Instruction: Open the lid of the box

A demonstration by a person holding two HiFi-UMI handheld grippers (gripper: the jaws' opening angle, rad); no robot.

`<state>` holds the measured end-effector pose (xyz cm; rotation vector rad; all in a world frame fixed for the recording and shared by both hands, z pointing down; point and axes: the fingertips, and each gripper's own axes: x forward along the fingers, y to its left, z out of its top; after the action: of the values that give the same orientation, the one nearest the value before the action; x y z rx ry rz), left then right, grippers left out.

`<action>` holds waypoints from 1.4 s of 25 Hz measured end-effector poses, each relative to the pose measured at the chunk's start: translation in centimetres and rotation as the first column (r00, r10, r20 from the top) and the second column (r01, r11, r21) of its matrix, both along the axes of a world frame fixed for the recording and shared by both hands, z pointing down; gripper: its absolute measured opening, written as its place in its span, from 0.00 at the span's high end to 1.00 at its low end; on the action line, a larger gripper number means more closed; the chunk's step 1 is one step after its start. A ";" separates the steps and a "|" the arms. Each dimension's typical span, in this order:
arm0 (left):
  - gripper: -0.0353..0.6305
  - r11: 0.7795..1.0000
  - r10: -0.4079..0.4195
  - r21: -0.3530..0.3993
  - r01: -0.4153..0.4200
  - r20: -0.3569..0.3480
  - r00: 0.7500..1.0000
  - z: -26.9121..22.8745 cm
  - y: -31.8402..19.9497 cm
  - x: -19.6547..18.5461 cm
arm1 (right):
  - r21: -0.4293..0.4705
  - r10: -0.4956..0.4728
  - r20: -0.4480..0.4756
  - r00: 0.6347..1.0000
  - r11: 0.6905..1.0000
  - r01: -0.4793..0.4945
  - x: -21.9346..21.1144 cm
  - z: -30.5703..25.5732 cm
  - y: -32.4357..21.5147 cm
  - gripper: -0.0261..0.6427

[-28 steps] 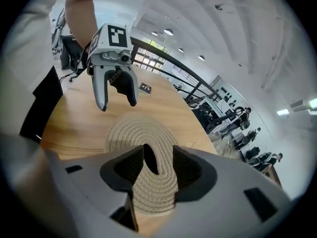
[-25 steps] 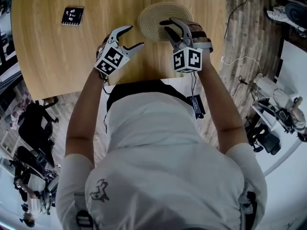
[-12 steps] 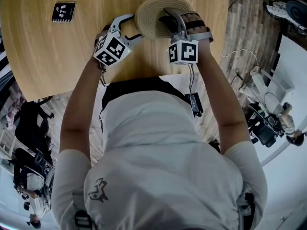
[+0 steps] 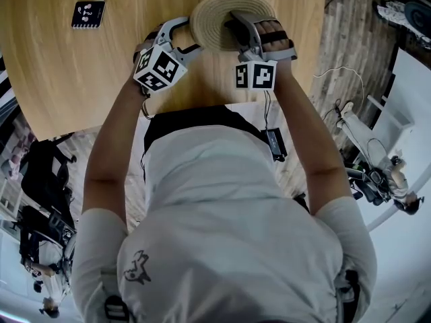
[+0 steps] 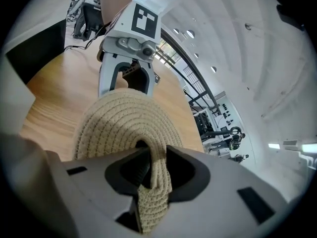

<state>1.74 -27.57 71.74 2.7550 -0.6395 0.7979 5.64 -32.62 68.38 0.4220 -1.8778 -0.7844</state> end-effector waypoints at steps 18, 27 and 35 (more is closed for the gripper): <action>0.49 1.000 -0.006 -0.011 0.006 -0.006 1.000 0.5 -0.1 -0.3 | 0.036 0.016 0.064 0.998 0.999 -0.018 0.2 -2.2 0.2 0.87; 0.51 1.000 -0.004 -0.023 0.004 0.027 1.000 1.0 0.0 -0.7 | 0.056 0.044 0.151 0.988 0.997 -0.053 0.4 -6.4 1.0 0.88; 0.51 0.992 -0.114 -0.055 0.115 0.020 0.993 -0.9 0.5 -1.3 | 0.027 0.103 0.240 0.965 0.993 -0.113 2.0 -9.6 1.8 0.89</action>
<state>0.45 -27.05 70.82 2.6370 -0.7584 0.8016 7.63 -30.82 58.74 0.6638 -2.0439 -0.7248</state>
